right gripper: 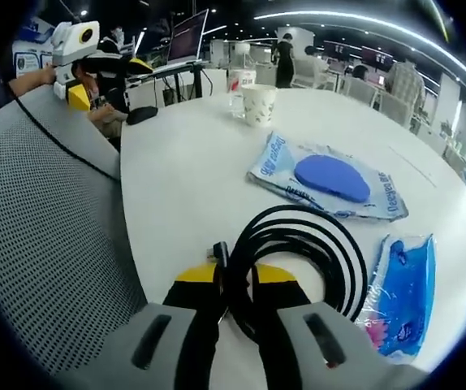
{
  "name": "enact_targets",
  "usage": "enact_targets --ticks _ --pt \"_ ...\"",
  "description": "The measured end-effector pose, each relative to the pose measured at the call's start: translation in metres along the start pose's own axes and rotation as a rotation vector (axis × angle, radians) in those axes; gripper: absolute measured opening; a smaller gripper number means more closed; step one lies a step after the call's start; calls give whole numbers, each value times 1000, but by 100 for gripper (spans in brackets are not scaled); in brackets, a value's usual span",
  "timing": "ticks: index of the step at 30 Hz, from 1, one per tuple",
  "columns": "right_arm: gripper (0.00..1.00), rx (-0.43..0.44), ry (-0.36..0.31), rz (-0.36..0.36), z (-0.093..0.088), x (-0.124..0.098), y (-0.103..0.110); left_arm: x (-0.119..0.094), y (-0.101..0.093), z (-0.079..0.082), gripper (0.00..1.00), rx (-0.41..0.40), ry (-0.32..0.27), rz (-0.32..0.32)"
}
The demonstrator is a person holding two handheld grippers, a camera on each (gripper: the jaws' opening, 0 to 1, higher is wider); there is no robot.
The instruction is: Arrange the tabletop items into an orderly group along one side of the table until the central work area is clear of visible clutter.
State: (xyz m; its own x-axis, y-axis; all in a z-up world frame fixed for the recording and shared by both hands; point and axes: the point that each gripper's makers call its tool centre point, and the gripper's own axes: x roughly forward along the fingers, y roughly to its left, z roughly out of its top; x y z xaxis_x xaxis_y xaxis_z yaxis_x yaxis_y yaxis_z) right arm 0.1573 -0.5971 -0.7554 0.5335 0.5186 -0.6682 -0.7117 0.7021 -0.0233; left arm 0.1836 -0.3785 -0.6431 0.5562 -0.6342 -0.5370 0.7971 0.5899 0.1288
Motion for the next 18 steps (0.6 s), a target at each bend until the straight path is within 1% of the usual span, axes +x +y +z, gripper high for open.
enact_targets --ticks 3,6,9,10,12,13,14,16,18 --pt "21 18 -20 -11 7 -5 -2 3 1 7 87 14 6 0" --pt "28 26 -30 -21 11 -8 -5 5 3 18 87 4 -11 -1" --pt "34 35 -47 -41 17 -13 -9 9 7 25 90 -31 -26 4" --pt "37 40 -55 -50 19 -15 -12 11 8 28 91 -61 -31 2" --pt "44 56 -57 -67 21 -17 -17 14 9 34 91 -77 -49 -1" --pt "47 66 -59 -72 23 -18 -19 17 8 38 91 -92 -63 -3" --pt "49 73 -64 -77 24 -20 -21 19 7 42 92 -124 -81 -9" --pt "51 83 -74 -90 28 -23 -26 24 2 49 93 -172 -103 -31" --pt "55 83 -84 -107 32 -27 -31 30 -1 53 94 -173 -112 -34"
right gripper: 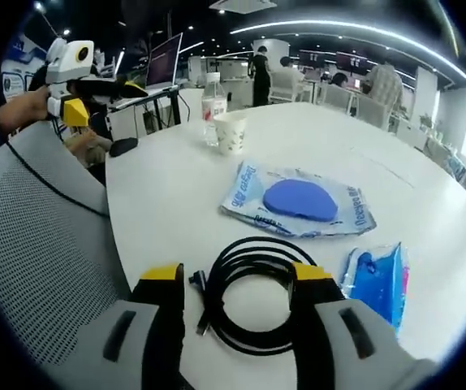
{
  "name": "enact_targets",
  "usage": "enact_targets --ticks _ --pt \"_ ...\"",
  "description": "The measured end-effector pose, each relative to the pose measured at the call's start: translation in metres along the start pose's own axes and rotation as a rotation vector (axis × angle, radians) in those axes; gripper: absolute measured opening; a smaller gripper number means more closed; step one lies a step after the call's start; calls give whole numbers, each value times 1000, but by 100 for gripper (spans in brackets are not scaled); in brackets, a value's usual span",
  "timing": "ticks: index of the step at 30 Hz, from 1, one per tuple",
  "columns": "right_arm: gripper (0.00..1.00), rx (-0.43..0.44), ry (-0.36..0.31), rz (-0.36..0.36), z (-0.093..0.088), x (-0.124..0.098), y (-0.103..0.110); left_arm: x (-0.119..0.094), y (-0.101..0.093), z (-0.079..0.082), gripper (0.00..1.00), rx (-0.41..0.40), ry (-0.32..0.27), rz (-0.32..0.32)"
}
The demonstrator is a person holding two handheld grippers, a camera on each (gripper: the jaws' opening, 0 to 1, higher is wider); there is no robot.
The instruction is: Arrange the tabletop items into an orderly group along one side of the table until the central work area is clear of visible clutter.
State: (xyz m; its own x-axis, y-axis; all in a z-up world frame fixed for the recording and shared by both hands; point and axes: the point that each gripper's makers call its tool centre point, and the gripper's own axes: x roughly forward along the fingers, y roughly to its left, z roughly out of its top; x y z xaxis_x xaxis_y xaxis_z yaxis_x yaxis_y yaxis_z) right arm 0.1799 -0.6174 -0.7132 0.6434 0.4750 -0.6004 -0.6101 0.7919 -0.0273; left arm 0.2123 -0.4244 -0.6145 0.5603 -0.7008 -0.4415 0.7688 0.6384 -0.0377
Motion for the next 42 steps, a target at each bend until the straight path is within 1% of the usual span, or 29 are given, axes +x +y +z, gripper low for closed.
enact_targets --ticks 4,6,8,13,18,22,25,29,34,42 --pt "62 9 -20 -19 9 -4 -12 13 -8 2 94 -17 1 -22" --pt "65 4 -33 -38 14 -6 -19 17 -11 4 94 -38 -10 -36" --pt "68 -5 -44 -51 18 -7 -26 24 -15 8 94 -85 -24 -50" --pt "75 -5 -70 -75 26 -9 -43 34 -15 15 91 -114 -41 -37" --pt "81 6 -77 -96 30 -5 -59 44 -17 17 91 -123 -36 -33" --pt "83 3 -74 -105 32 -1 -69 52 -17 15 95 -124 -29 -24" --pt "86 4 -71 -103 32 3 -75 59 -21 13 95 -146 -17 -39" --pt "89 8 -58 -100 30 10 -83 70 -23 12 99 -167 -23 -46" --pt "94 26 -46 -103 27 17 -94 83 -27 10 99 -194 -13 -57" --pt "97 40 -33 -117 28 26 -112 102 -32 -7 99 -220 30 -52"
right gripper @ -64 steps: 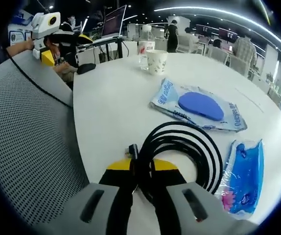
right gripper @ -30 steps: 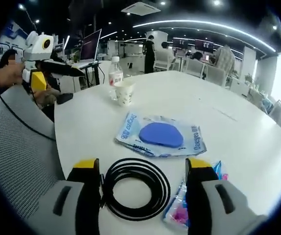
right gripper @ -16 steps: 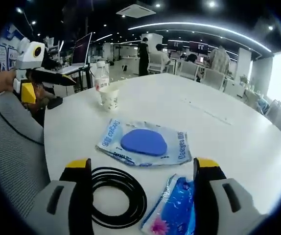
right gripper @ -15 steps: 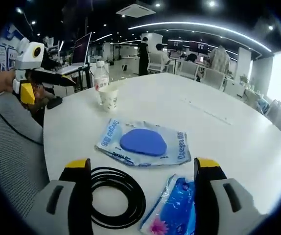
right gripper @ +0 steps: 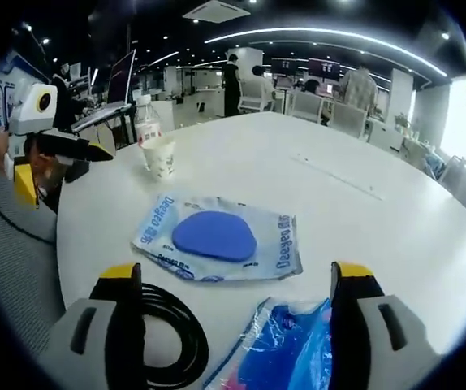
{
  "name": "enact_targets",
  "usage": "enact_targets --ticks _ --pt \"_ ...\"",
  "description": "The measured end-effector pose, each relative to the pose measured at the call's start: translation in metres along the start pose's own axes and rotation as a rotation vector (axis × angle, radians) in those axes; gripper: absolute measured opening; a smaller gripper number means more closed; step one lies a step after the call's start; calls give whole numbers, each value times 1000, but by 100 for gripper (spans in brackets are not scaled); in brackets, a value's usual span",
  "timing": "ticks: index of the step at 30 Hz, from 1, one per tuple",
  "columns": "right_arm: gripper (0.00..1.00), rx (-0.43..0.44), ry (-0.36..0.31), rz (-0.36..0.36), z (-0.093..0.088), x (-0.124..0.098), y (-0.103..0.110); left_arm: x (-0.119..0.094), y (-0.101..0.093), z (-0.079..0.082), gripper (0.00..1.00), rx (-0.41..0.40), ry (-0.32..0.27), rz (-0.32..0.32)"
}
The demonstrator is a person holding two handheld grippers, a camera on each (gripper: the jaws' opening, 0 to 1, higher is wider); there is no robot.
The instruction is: Arrange the tabletop items into an orderly group along one side of the table until the central work area is clear of visible clutter.
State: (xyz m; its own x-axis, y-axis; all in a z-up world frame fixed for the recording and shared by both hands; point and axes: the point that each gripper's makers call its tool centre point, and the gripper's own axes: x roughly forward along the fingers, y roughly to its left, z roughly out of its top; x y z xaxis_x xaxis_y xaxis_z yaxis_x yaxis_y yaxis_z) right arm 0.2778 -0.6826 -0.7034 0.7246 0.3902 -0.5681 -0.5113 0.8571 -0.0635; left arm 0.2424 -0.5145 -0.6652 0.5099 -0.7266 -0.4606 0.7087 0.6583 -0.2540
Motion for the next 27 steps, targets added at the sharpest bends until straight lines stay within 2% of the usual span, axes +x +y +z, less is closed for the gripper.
enact_targets --ticks 12,19,27 --pt "93 -30 33 4 -1 20 -17 28 0 -22 94 -83 61 -21" --pt "83 -34 50 4 -1 30 -24 42 4 -35 85 -163 96 -30" --pt "72 -35 68 8 -5 39 -30 51 14 -42 74 -256 100 -22"
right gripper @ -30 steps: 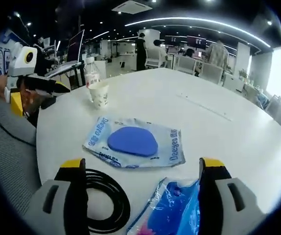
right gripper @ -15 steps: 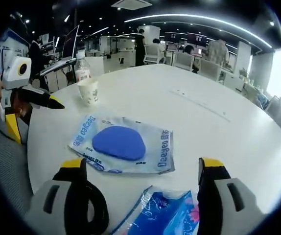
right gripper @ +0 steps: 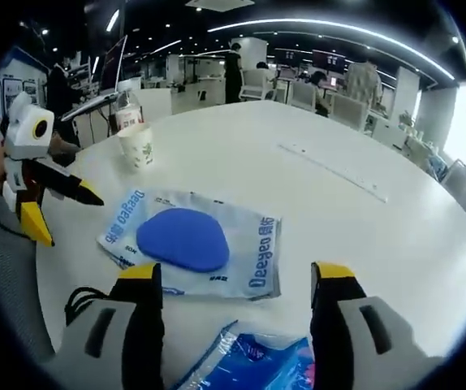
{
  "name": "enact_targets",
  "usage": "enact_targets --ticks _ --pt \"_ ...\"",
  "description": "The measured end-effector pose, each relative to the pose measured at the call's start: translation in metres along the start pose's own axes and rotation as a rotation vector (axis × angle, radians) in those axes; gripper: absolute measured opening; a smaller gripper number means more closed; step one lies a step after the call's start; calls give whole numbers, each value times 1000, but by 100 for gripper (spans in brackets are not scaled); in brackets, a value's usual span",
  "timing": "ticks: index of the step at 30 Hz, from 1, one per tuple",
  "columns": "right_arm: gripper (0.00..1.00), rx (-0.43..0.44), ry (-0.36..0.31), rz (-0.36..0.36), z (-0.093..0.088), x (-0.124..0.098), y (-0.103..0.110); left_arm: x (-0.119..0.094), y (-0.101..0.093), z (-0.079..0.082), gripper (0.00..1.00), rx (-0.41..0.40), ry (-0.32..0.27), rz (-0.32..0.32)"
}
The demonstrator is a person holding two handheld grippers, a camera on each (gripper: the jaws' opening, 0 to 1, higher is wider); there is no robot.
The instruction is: Arrange the tabletop items into an orderly group along one side of the table until the central work area is clear of visible clutter.
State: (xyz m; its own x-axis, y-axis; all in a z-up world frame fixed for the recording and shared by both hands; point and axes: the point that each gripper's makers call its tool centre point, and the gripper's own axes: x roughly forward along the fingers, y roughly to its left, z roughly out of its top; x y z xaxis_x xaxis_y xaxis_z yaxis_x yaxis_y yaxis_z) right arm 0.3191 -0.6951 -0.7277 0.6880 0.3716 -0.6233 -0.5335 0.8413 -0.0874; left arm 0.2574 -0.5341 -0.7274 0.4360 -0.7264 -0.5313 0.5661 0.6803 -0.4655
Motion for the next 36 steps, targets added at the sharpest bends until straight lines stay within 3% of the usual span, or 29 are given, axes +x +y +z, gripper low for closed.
enact_targets --ticks 14,19,23,31,36 --pt "58 51 59 -11 -10 15 -10 19 7 -7 55 -99 49 6" --pt "52 80 109 29 -21 22 -3 25 6 -10 51 -128 63 -1" --pt "50 64 110 42 -21 24 3 27 5 -8 50 -145 60 -6" --pt "30 123 97 40 -17 24 4 31 5 -9 41 -137 65 -5" --pt "22 128 97 26 -17 22 5 31 9 -15 26 -137 89 19"
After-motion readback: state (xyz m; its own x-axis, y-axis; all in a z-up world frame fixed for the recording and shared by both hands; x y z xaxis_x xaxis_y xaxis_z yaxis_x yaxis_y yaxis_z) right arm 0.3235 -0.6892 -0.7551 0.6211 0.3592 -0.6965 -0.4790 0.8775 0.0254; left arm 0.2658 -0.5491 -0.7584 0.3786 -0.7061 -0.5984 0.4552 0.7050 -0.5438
